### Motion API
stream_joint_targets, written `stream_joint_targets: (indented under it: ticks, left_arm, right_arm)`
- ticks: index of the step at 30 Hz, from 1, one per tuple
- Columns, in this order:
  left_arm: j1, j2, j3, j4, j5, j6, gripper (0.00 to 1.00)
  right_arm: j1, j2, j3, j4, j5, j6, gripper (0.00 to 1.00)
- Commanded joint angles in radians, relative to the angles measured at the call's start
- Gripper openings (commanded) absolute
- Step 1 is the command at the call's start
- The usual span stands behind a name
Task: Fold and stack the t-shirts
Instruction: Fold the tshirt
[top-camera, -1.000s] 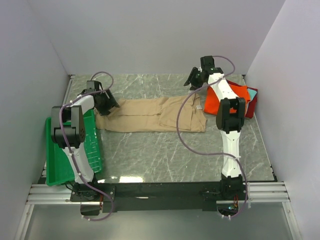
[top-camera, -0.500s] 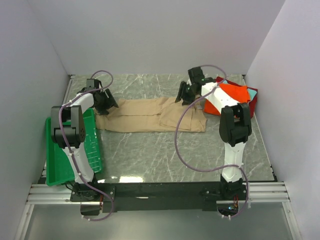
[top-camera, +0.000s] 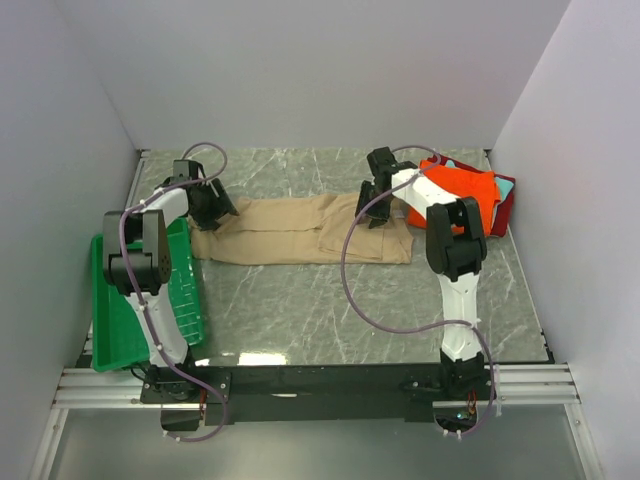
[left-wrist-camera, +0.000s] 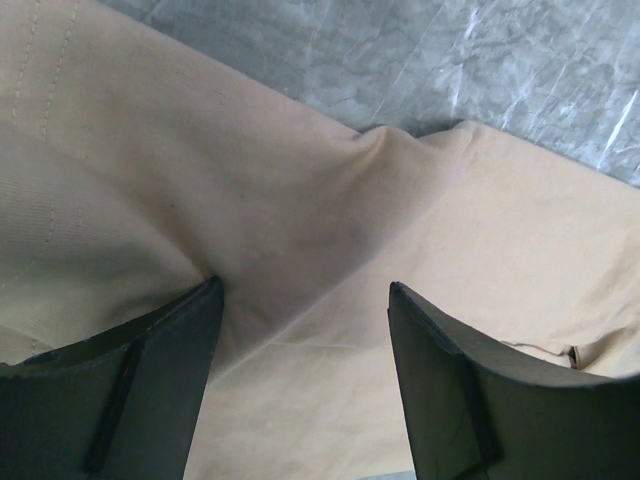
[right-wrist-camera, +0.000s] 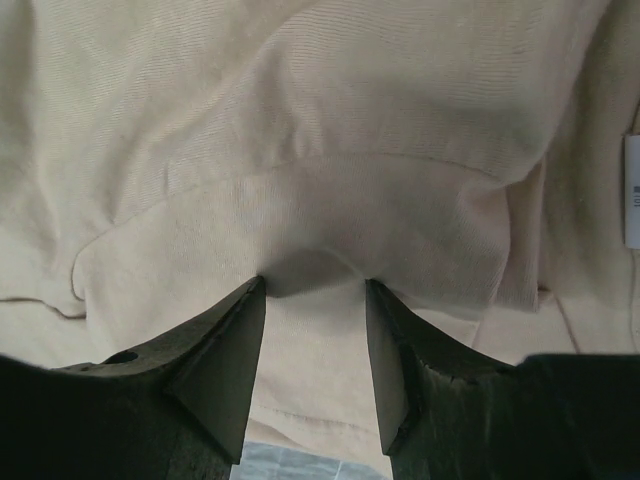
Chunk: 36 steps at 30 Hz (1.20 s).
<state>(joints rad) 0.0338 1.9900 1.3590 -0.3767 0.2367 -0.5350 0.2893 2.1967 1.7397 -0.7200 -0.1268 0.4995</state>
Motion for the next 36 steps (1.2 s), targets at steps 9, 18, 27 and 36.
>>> stream_joint_targets:
  ticks: [9,18,27,36]
  left_arm:
    - [-0.029,-0.069,-0.188,0.053,0.036,-0.026,0.73]
    - [-0.084,-0.189,-0.320,0.058,0.035,-0.092,0.74]
    - [-0.162,-0.324,-0.474,0.042,0.013,-0.169,0.74]
    - [-0.196,-0.465,-0.538,-0.024,-0.033,-0.192,0.74]
  right_arm:
    - [-0.027,0.195,0.311,-0.137,0.102,-0.004,0.52]
    - [-0.041,0.371,0.624,-0.203,0.085,0.019,0.52]
    - [-0.052,0.390,0.662,-0.167,0.058,0.031,0.53]
    - [-0.059,0.337,0.613,-0.141,0.041,0.024,0.53]
